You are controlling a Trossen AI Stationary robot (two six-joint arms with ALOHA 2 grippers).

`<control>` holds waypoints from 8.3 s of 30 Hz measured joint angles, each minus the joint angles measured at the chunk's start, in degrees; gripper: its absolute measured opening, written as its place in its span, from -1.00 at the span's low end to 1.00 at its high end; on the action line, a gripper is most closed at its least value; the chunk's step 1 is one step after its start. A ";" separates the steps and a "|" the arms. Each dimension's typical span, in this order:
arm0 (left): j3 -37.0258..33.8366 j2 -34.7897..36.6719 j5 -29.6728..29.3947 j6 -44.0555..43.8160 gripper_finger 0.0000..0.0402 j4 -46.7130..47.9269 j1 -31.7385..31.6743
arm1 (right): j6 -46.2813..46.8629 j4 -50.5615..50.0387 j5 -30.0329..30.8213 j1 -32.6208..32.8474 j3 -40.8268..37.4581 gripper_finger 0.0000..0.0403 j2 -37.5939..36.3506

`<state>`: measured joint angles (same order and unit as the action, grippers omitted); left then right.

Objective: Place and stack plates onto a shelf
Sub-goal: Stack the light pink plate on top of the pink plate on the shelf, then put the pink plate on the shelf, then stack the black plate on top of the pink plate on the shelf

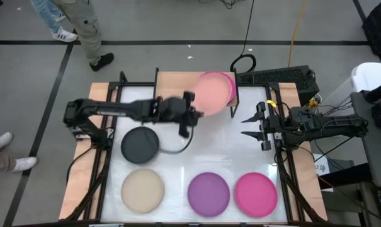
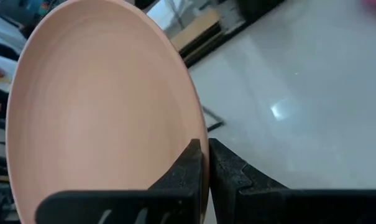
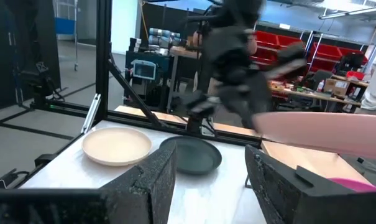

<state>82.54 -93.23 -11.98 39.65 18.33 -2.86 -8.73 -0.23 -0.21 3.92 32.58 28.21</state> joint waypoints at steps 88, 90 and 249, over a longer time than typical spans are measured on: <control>-55.89 26.23 -0.66 -38.21 -0.39 -68.81 8.67 | 31.21 -37.53 -12.09 9.99 3.99 -0.15 28.35; -55.89 26.23 -0.64 -38.15 -0.39 -68.71 8.85 | 32.77 -34.25 -12.09 11.28 1.88 -0.15 28.35; -47.67 37.11 -9.17 -45.42 -0.39 -27.48 8.70 | -6.73 -7.26 -31.50 -38.24 36.11 -0.86 43.54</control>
<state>34.87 -56.12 -21.15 -5.78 -9.14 5.84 -15.47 -7.49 -31.70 -34.31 68.68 71.75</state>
